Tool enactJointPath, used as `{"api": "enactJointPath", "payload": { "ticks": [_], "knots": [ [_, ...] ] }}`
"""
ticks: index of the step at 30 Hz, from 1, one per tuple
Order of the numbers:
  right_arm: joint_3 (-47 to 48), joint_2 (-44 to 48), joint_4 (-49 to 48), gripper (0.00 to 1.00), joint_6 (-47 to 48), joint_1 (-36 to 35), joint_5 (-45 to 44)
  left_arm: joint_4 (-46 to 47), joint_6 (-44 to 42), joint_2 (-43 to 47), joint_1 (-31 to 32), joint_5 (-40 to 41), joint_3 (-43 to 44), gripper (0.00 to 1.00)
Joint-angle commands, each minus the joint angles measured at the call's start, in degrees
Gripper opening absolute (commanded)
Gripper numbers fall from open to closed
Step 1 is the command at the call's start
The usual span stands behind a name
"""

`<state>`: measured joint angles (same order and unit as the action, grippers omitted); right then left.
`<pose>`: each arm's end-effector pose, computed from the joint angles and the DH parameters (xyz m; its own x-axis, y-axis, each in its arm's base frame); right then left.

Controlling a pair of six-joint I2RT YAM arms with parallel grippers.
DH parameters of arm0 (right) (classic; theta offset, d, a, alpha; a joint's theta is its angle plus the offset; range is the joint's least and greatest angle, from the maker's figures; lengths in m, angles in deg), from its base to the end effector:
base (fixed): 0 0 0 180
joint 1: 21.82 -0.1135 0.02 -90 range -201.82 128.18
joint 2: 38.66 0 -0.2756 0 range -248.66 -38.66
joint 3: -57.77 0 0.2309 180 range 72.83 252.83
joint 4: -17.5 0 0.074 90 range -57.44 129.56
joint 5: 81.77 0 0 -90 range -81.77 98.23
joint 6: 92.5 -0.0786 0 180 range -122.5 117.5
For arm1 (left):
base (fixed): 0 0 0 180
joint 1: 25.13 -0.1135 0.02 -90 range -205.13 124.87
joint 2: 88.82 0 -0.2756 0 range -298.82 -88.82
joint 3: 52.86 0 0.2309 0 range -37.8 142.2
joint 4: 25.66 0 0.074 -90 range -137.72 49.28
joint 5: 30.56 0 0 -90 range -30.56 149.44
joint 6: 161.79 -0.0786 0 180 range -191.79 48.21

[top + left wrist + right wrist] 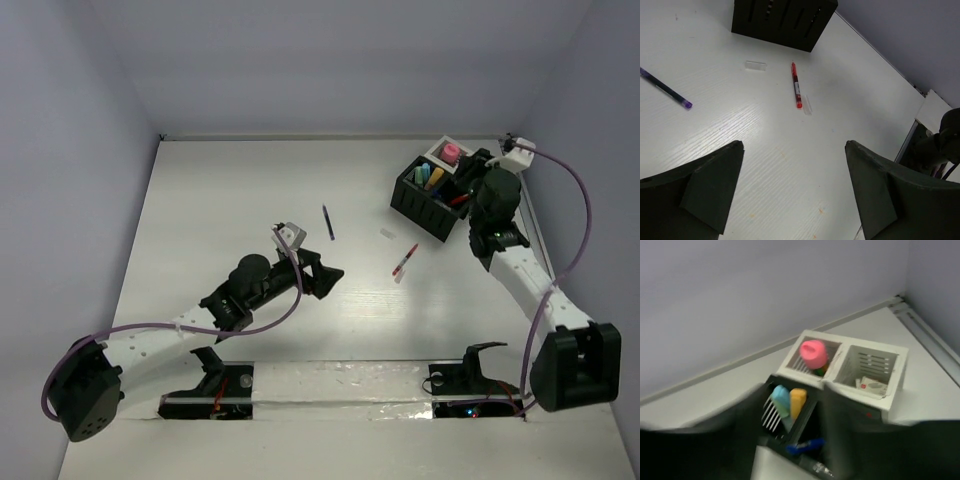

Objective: Sort the stationery into containers
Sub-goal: Place the pen in the storage box, then pick up the pen from the center of the board.

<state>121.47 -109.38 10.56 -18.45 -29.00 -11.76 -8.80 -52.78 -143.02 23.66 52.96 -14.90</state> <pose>0.3070 0.0116 0.3452 0.0596 0.2678 -0.9616 0.2136 0.9376 0.2743 0.1465 -0.1808 0.2741 -0.2610 -0.1933 -0.9458 0.7793 0.5360 -0.3246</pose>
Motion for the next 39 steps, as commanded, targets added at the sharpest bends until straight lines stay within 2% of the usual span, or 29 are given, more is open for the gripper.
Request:
{"api": "enactJointPath", "payload": {
  "ticks": [1, 2, 3, 6, 7, 9, 10, 13, 14, 24, 27, 33, 39],
  "knots": [
    [-2.9, 6.7, 12.3, 0.38, -9.3, -2.4, 7.3, 2.6, -1.0, 1.5, 0.3, 1.0, 0.1, 0.76],
    [-3.7, 7.7, 14.3, 0.3, -10.2, -3.1, 8.5, 2.5, -1.0, 1.6, 0.3, 1.2, 0.1, 0.72],
    [-5.4, 9.1, 18.4, 0.14, -11.5, -4.6, 10.1, 2.3, -1.0, 1.7, 0.3, 1.4, 0.1, 0.65],
    [-6.9, 9.3, 25.8, 0.07, -12.4, -7.7, 11.3, 2.5, -0.9, 1.9, 0.3, 1.3, 0.0, 0.53],
    [-7.3, 9.0, 27.4, 0.08, -13.0, -8.6, 11.6, 2.5, -0.9, 1.8, 0.3, 1.2, 0.1, 0.48],
    [-8.4, 7.4, 31.2, 0.15, -13.5, -10.5, 11.6, 2.5, -0.8, 1.8, 0.3, 1.2, 0.1, 0.47],
    [-8.7, 6.7, 32.0, 0.35, -14.0, -11.8, 11.3, 2.4, -0.8, 1.8, 0.3, 1.3, 0.1, 0.47],
    [-9.4, 3.3, 32.0, 0.58, -14.3, -11.8, 11.1, 2.4, -0.8, 2.2, 0.3, 1.6, 0.0, 0.46],
    [-9.0, 2.2, 32.5, 0.62, -14.2, -11.8, 11.1, 2.4, -0.7, 2.3, 0.3, 1.6, -0.1, 0.46],
    [-5.4, -10.6, 32.7, 0.61, -14.8, -13.6, 9.1, 2.4, -0.7, 2.6, 0.3, 1.6, -0.1, 0.46],
    [-4.3, -13.2, 32.1, 0.54, -15.2, -14.2, 8.0, 2.5, -0.7, 1.8, 0.3, 0.9, 0.0, 0.46],
    [-2.5, -17.3, 31.8, 0.47, -15.6, -15.4, 6.5, 2.6, -0.7, 1.4, 0.3, 0.5, 0.2, 0.46],
    [-1.4, -20.9, 31.6, 0.32, -16.1, -17.3, 5.0, 2.5, -0.7, 1.3, 0.3, 0.5, 0.2, 0.46]
  ]
}}
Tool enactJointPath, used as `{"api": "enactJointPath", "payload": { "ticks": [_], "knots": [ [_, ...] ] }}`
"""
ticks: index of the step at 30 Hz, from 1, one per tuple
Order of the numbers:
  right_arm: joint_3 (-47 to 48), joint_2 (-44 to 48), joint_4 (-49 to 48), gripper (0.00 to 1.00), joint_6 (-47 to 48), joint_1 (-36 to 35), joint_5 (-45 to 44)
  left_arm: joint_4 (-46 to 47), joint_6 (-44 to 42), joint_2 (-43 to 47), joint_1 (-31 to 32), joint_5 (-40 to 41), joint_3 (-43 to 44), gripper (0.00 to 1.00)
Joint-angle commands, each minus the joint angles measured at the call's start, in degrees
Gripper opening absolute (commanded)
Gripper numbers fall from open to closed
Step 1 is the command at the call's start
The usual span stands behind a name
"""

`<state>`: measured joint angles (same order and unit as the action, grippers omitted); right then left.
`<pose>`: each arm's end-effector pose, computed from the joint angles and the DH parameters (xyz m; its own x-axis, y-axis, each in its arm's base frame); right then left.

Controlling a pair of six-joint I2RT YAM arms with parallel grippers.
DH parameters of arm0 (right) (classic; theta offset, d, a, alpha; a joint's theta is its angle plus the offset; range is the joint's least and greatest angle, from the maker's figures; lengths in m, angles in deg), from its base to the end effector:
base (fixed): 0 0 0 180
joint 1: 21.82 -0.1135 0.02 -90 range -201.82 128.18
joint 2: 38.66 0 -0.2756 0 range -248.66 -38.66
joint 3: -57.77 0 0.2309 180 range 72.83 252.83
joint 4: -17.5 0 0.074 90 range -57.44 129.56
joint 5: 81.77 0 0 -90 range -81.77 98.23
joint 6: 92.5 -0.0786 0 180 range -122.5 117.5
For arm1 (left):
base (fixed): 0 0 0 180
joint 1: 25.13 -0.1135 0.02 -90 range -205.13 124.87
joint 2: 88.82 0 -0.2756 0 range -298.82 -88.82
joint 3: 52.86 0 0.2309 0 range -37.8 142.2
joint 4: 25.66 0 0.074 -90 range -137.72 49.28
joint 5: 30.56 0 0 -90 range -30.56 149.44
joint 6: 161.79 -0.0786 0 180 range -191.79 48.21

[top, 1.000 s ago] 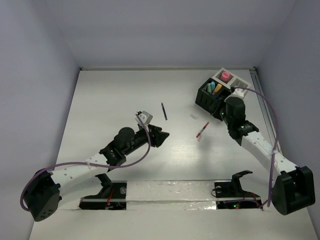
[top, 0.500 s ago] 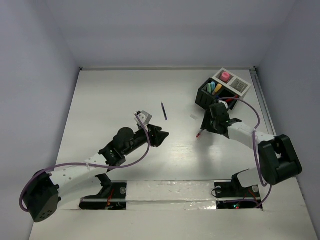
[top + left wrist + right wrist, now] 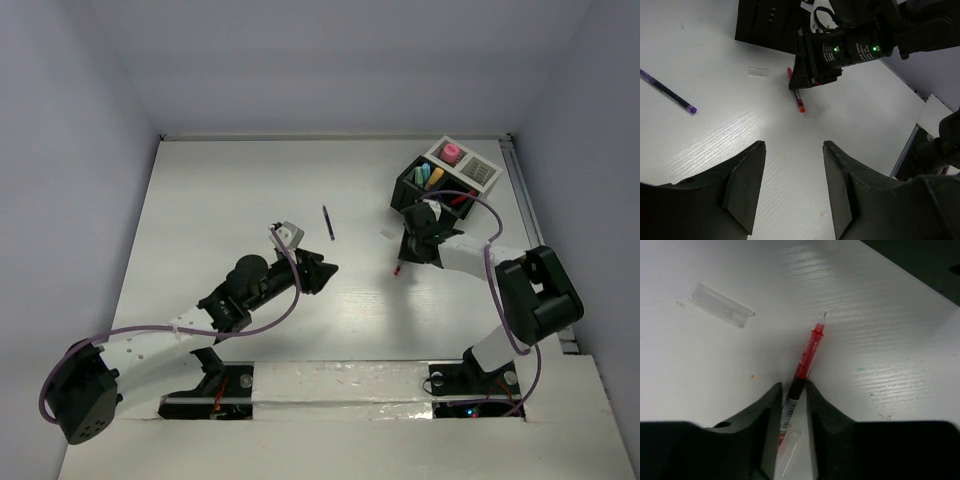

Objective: Sort the stationery into containers
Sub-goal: Pick up the pen from the center of the board.

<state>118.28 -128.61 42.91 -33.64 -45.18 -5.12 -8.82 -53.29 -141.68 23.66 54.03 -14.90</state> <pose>0.2895 0.1053 0.1526 -0.7789 0.2117 -0.5904 0.1624 0.9773 0.1361 0.1452 -0.1771 0.2790 -0.2362 -0.2098 -0.9488 0.7762 0.5467 -0.3141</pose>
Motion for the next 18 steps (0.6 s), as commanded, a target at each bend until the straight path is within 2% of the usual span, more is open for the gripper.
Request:
{"api": "enactJointPath", "payload": {
  "ticks": [1, 3, 4, 8, 13, 18],
  "knots": [
    [2.1, -2.5, -0.9, 0.27, -1.0, -1.2, -1.6, 2.6, -0.3, -0.1, 0.3, -0.5, 0.2, 0.46],
    [2.4, -3.1, -1.1, 0.19, -1.2, -1.8, -1.9, 2.6, -0.3, -0.1, 0.3, -0.6, 0.3, 0.46],
    [2.4, -3.1, -1.3, 0.12, -1.2, -1.8, -1.7, 2.5, -0.3, -0.1, 0.3, -0.5, 0.3, 0.46],
    [1.1, -2.6, -5.3, 0.0, -2.4, -2.4, -1.0, 2.5, -0.3, -0.5, 0.3, -0.7, 0.3, 0.46],
    [-2.8, 5.9, -17.6, 0.0, -3.8, -4.1, 2.7, 3.5, 0.7, -2.0, 0.3, -2.4, 0.4, 0.46],
    [-3.7, 11.4, -22.2, 0.0, -4.3, -7.6, 5.4, 4.9, 2.0, -4.3, 0.3, -3.7, 1.2, 0.47]
  ]
}}
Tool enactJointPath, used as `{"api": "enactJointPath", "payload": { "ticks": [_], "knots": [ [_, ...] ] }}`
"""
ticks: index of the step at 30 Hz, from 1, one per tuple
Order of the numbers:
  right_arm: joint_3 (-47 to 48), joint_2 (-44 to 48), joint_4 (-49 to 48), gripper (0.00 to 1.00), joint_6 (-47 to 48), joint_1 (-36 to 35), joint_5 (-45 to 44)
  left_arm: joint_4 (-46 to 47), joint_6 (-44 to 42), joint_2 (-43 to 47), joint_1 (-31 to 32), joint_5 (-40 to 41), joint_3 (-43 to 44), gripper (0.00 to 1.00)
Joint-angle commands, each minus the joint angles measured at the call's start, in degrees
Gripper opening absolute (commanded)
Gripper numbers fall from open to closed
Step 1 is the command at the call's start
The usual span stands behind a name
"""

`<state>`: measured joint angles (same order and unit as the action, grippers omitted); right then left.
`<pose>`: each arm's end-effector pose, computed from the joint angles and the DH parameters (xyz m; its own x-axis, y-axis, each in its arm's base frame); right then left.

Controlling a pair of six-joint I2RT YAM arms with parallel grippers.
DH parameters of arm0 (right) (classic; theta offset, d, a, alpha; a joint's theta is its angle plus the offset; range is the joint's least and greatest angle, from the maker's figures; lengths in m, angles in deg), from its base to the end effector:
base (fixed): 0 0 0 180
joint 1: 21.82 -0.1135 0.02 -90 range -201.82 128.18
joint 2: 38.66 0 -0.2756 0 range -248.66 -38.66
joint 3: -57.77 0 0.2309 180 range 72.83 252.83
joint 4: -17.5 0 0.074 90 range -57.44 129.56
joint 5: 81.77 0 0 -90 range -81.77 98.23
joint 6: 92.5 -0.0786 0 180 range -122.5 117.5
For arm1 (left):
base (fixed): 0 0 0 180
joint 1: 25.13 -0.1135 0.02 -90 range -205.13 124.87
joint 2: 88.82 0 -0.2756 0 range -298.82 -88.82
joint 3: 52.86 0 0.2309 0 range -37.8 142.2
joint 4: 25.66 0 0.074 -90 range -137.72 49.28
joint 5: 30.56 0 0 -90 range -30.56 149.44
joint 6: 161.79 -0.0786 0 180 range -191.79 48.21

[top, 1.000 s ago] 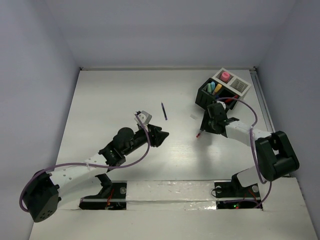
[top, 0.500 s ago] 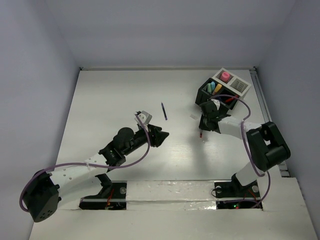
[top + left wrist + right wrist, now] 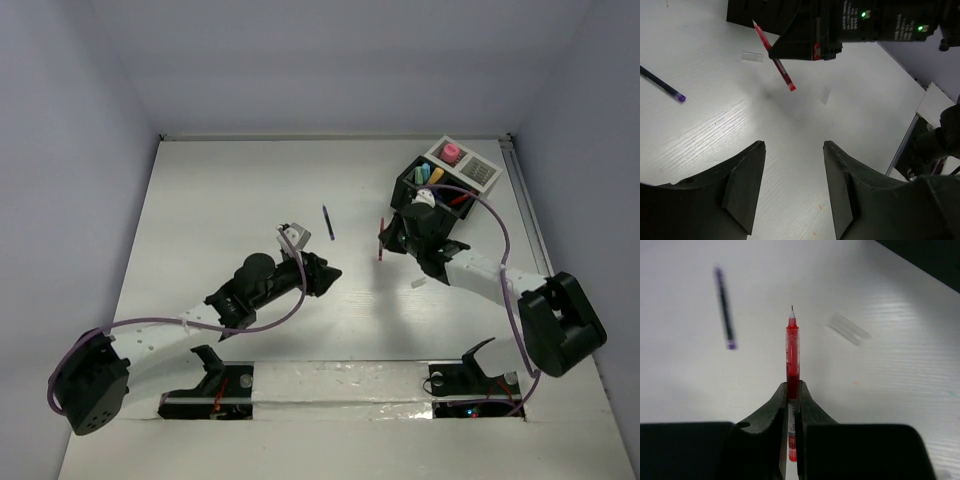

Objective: Sort the stationery into containers
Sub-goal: Pick up the pen from the center of the board, then pick up the pen cap from the center of the board.

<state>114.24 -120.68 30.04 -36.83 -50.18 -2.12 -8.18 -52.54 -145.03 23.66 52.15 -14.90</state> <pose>0.2788 0.1344 0.1935 -0.6416 0.2841 -0.7124 0.0230 0.9356 0.3523 0.1493 -0.1856 0.2682 -0.2819 -0.1744 -0.9434 0.7805 0.5302 -0.3313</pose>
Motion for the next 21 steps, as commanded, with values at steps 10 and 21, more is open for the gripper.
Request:
{"api": "enactJointPath", "payload": {
  "ticks": [10, 21],
  "knots": [
    [-2.8, 9.0, -17.9, 0.0, -4.8, -11.4, 9.4, 5.8, 7.5, -8.0, -0.3, -2.3, 5.0, 0.54],
    [-7.2, 11.9, -27.2, 0.0, -7.8, -14.5, 13.8, 9.4, 12.4, -10.2, -1.9, 2.6, 3.7, 0.43]
  ]
}}
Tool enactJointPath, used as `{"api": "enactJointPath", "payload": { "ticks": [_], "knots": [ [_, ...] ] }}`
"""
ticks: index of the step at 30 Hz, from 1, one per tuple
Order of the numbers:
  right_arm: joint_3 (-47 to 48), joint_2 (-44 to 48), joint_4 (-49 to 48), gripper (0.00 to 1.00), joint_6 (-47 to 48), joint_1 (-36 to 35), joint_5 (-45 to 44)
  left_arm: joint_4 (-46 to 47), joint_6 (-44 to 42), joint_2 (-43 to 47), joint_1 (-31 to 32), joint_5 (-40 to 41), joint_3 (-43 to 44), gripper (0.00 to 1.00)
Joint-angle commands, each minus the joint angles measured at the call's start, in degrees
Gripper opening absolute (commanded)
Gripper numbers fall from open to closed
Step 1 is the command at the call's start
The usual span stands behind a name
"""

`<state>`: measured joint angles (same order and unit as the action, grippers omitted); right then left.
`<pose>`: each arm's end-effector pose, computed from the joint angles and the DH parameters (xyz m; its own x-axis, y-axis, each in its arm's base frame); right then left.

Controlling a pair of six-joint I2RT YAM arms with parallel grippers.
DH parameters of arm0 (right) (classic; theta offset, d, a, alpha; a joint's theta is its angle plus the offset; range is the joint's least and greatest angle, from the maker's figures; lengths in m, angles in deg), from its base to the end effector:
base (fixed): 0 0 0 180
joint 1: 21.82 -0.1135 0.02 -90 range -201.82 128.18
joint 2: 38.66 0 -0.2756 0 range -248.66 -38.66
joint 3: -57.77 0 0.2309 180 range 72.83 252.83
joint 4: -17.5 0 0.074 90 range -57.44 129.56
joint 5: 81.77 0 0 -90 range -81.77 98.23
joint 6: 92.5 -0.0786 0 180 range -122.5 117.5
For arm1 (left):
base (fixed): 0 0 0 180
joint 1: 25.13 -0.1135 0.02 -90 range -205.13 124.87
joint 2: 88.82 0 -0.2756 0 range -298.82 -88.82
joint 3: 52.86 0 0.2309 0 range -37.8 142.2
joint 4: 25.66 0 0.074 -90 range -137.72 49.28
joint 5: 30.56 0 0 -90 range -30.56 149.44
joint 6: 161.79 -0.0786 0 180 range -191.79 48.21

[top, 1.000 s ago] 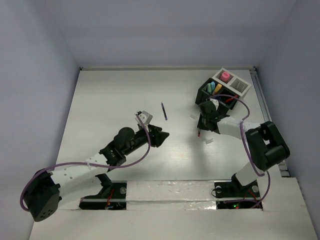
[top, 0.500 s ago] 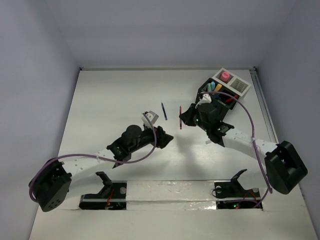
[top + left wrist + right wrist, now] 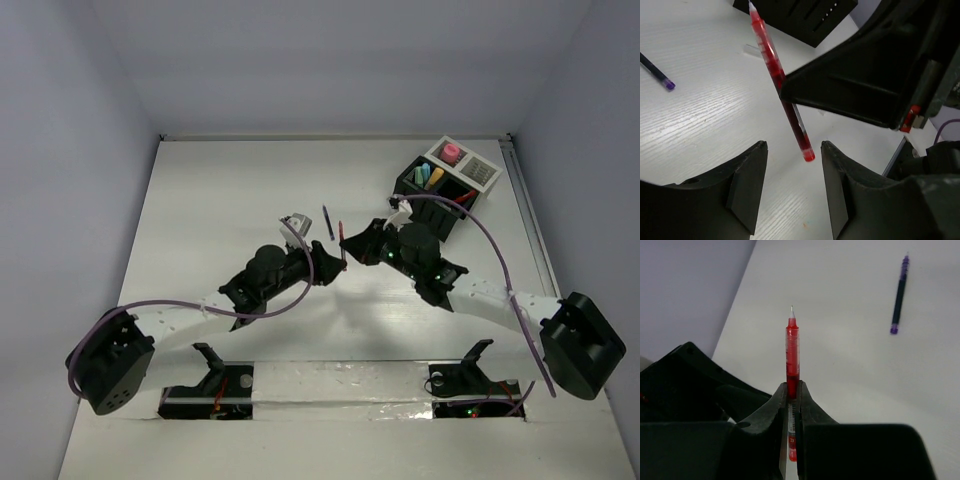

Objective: Sort the stationery into containers
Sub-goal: Pick up the pen cap from the center of the board.

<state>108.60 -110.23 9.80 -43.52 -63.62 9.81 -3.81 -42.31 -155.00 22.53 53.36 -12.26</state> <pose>0.2203 0.1999 0.2588 -0.5773 0.3639 -0.7309 -0.4074 0.6474 0.6441 0.1749 -0.2043 0.2560 -0.4349 -0.2493 -0.8653 0.6802 0.5387 -0.4971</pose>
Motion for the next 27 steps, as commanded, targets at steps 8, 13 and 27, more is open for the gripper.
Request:
{"api": "enactJointPath", "payload": {
  "ticks": [8, 13, 27],
  "knots": [
    [-5.6, 1.8, -15.1, 0.0, -3.3, -1.6, 4.8, 9.1, 4.8, -0.7, -1.8, 0.6, -0.1, 0.39],
    [-7.4, 3.0, -18.5, 0.0, -3.6, -2.1, 5.0, 9.9, 5.3, -2.2, -1.8, -1.0, 0.0, 0.34],
    [-5.9, 3.8, -19.9, 0.0, -1.7, -2.1, -1.1, 11.3, 4.1, -0.7, -1.8, -9.7, -1.4, 0.29]
  ]
}}
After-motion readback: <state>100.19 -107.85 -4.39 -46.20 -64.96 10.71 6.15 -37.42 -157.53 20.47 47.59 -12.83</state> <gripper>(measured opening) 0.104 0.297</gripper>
